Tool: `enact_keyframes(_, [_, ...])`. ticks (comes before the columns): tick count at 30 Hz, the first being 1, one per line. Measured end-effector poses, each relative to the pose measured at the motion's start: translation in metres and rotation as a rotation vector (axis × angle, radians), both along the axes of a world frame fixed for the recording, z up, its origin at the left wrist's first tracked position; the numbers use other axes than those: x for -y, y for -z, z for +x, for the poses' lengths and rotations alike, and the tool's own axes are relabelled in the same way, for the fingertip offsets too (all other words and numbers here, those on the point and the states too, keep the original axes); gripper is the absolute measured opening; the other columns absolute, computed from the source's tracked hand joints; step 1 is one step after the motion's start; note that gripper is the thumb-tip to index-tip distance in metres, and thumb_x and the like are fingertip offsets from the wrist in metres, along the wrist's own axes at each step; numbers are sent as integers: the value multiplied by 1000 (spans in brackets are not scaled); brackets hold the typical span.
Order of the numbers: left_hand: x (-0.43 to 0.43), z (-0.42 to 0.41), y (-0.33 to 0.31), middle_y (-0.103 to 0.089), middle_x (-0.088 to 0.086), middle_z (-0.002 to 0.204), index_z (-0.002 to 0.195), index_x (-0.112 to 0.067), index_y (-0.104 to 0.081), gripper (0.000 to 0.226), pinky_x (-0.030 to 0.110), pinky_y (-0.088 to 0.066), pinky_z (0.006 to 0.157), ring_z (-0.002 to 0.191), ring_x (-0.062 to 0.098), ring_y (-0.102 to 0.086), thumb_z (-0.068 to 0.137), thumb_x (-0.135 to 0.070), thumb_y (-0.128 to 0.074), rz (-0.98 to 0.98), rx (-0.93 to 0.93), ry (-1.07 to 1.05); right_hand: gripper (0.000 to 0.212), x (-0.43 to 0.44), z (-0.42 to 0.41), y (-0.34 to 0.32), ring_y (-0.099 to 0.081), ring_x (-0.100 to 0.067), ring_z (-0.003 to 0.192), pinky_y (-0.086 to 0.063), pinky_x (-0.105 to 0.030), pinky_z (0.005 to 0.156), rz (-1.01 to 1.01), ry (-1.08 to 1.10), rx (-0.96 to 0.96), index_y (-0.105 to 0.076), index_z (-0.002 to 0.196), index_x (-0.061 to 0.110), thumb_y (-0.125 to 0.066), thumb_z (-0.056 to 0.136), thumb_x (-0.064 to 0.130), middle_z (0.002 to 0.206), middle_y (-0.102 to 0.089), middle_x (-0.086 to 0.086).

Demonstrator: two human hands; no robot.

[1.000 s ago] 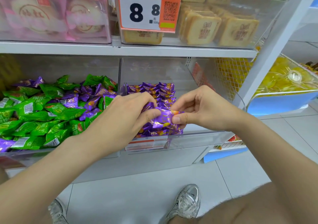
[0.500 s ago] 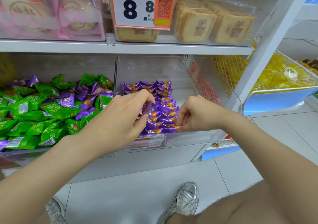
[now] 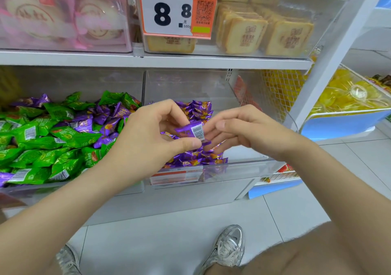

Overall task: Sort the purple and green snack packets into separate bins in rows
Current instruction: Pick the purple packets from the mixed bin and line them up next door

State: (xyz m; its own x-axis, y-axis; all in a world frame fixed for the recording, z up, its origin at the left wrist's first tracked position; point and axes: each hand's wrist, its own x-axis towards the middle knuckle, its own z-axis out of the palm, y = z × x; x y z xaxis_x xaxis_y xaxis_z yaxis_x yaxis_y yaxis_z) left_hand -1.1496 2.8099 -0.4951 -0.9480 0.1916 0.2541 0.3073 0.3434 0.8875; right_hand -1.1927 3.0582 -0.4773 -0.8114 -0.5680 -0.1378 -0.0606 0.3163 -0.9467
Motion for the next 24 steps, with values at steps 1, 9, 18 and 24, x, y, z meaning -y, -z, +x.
enact_keyframes(1, [0,0,0,-77,3,89,85,-21,-66,35,52,-64,75,82,24,-78,70,-16,-97,37,20,16,31,3,5,-3,-75,-40,99,-61,-47,86,-58,-29,62,-74,116,6,-51,108,24,110,-76,-18])
enact_keyframes(9, [-1,1,-2,-79,-10,99,85,-20,-77,20,37,-55,96,107,14,-73,75,-17,-94,-108,-151,200,37,2,3,7,-66,-27,88,-55,-40,78,25,-67,67,-68,132,15,-66,98,29,107,-75,-19])
enact_keyframes(18, [-5,-4,8,-72,-14,98,102,-29,-78,23,25,-53,82,94,9,-70,91,-9,-79,-311,-282,138,24,-27,-10,11,-74,-32,88,-61,-48,91,169,17,-50,-81,108,19,-85,84,22,103,-78,-17])
enact_keyframes(24, [-6,0,14,-70,-15,91,98,-30,-75,22,25,-51,80,87,8,-67,94,-9,-71,-446,-288,154,16,-35,-20,27,-72,-11,75,-59,-31,76,537,-56,-199,-83,99,28,-87,85,21,85,-79,3])
